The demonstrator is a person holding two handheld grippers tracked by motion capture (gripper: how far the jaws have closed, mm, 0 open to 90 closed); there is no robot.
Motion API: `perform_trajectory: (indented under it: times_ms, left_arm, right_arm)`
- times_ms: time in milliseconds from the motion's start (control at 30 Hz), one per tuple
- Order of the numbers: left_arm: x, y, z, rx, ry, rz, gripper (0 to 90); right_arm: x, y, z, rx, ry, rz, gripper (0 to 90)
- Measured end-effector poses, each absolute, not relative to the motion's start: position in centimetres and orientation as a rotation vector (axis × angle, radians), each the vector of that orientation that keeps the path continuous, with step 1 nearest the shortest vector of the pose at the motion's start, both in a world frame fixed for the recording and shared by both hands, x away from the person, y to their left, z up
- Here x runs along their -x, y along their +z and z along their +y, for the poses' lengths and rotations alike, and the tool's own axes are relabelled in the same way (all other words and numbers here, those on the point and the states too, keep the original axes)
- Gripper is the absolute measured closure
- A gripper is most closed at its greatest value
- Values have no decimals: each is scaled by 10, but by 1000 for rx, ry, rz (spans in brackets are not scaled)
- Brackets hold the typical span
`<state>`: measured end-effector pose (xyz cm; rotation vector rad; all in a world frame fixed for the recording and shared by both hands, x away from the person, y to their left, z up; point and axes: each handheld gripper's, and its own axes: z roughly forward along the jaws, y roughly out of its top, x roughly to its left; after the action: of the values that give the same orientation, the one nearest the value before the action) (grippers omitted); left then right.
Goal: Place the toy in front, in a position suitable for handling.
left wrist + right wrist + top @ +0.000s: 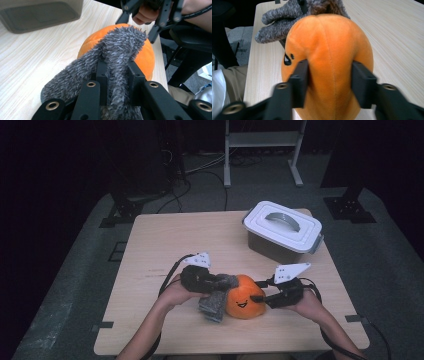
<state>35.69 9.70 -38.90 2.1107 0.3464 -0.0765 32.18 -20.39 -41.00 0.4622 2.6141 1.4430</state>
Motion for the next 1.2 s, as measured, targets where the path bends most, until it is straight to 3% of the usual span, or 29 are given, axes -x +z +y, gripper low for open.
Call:
perform_trajectory:
  times_ms: [167,467,633,733,1200]
  left_arm:
    - [-356,-389,96,-2108,-82,342,754]
    - [-354,-390,94,-2104,-84,334,754]
    - [-355,-390,97,-2099,-73,352,755]
    - [-355,-387,102,-2092,-61,355,755]
    - [-355,-375,129,-2045,-19,384,754]
  right_arm:
    - [-324,-401,-198,-458,1379,2634,315]
    - [-328,-395,-183,-398,1274,2686,248]
    - [-328,-395,-178,-386,1259,2671,484]
    - [-328,-394,-177,-387,1293,2647,554]
    - [-333,-404,-150,-399,1459,2598,563]
